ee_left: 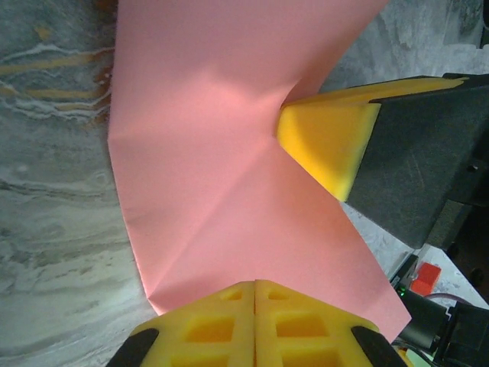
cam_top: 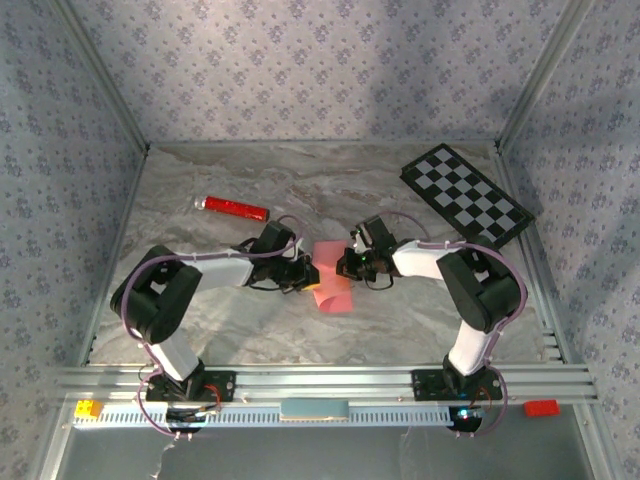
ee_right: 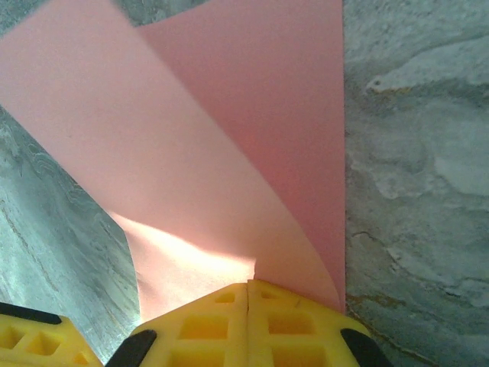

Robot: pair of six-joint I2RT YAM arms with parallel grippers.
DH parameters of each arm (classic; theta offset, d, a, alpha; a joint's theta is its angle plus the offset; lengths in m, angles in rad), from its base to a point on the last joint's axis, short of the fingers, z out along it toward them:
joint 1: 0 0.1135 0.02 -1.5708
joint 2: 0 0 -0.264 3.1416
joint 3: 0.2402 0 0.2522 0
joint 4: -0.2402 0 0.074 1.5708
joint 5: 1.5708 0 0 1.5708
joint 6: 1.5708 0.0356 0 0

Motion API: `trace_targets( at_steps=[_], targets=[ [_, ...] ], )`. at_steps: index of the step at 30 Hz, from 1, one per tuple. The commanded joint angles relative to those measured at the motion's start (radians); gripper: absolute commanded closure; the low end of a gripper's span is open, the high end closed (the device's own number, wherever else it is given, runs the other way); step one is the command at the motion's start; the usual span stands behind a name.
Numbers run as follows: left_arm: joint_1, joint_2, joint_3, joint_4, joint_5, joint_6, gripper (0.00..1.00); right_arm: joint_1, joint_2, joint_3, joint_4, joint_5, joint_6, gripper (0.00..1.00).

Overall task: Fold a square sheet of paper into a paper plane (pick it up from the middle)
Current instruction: First fold the square sheet of paper in half at the center of the table.

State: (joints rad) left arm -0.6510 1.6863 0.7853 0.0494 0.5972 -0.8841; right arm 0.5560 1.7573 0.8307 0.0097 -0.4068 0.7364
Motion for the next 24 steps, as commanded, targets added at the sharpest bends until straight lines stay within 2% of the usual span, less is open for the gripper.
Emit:
trace_targets(
  at_steps=[1,11,19,24],
  targets=[
    [-0.011,0.027,-0.010,0.023,0.030,-0.007,0.93,-0.004,0.035,-0.060,-0.154,0.110,0.008,1.00],
    [-0.016,0.094,-0.055,-0.050,-0.024,0.046,0.96,0.002,0.033,-0.064,-0.152,0.117,0.015,1.00],
    [-0.038,0.007,0.010,-0.112,-0.028,0.047,0.95,0.004,0.025,-0.068,-0.154,0.129,0.022,1.00],
    [-0.050,-0.029,0.041,-0.088,-0.007,0.029,0.93,0.007,0.025,-0.075,-0.139,0.132,0.035,1.00]
  ],
)
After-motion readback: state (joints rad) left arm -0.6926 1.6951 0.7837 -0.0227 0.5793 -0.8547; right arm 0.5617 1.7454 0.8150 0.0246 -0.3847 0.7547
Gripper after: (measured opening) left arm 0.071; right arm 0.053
